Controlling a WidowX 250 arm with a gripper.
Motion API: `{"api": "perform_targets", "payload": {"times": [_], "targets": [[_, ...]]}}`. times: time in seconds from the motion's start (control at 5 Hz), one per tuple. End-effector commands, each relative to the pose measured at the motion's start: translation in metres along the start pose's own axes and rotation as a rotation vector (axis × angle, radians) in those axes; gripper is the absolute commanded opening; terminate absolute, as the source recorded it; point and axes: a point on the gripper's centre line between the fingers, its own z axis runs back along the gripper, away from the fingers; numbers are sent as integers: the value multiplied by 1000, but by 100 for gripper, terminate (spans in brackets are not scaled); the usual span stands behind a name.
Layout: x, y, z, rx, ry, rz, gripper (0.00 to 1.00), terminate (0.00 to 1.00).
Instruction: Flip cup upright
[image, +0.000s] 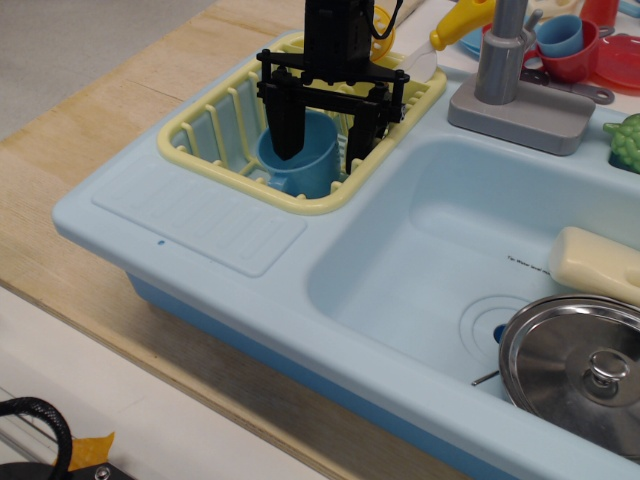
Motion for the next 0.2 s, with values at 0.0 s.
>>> {"api": "perform_targets", "payload": {"times": [0.0], "targets": [[3,-2,13,-3,-45,-4,100,100]]}}
